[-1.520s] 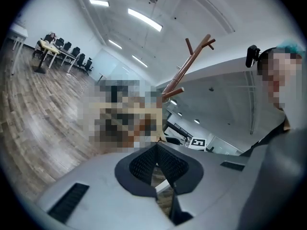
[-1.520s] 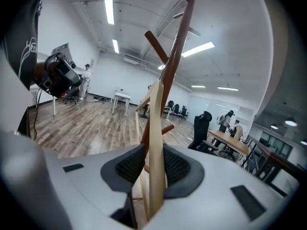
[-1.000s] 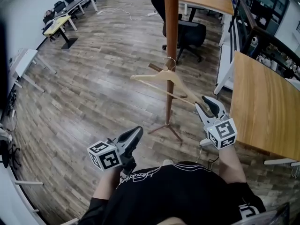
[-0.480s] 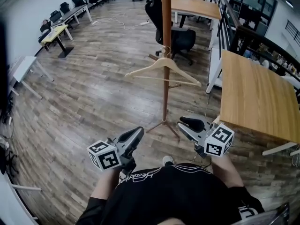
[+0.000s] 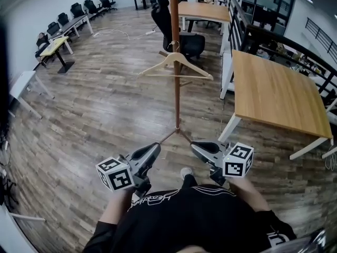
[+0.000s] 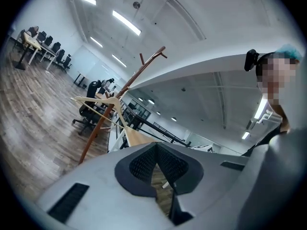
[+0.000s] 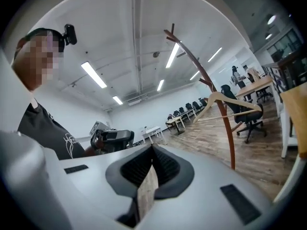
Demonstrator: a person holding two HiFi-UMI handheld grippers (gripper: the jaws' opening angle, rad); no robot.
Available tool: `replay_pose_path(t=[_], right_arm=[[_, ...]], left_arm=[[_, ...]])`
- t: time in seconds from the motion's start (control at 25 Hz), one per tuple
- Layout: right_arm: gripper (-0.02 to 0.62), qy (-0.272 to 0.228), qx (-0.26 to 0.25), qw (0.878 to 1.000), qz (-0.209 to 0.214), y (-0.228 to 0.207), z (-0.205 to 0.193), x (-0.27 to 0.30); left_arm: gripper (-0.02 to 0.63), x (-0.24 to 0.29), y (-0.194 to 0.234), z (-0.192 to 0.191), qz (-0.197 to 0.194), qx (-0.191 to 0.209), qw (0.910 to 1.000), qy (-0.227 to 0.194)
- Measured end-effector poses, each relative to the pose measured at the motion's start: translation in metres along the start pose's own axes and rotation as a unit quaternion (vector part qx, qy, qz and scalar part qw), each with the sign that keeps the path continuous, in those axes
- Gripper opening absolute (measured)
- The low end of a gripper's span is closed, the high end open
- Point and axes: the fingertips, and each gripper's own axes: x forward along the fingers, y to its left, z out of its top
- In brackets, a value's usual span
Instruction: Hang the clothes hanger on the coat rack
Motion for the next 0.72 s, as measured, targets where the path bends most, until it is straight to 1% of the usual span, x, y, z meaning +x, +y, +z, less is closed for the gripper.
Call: replay_pose_path(t=[0.16,0.32,0.48,0.72], right_arm=[[0.04,-0.001,0.003,1.0,-0.029,0.014,-0.013,-0.016],[0.04,-0.006,0.007,0.999,-0.04,0.025,-0.021,-0.026],[0.04,-0.005,0.012,0.998,-0.057,0.029,-0.029,-0.035],[0.04,0.006,0.03,0.997,-0.066,0.027,-0.047,-0.035]], left_arm=[[0.006,-0.005,-0.019,-0.018,-0.022,0.0,0.9997,0.013],[0.007,-0.005,-0.028,-0.027,-0.037,-0.003,0.9991,0.022],[0.006,-0.003,-0.031,-0.038,-0.049,-0.01,0.9982,0.032],[0.006,-0.004,-0.021,-0.055,-0.05,-0.033,0.9972,0.045]])
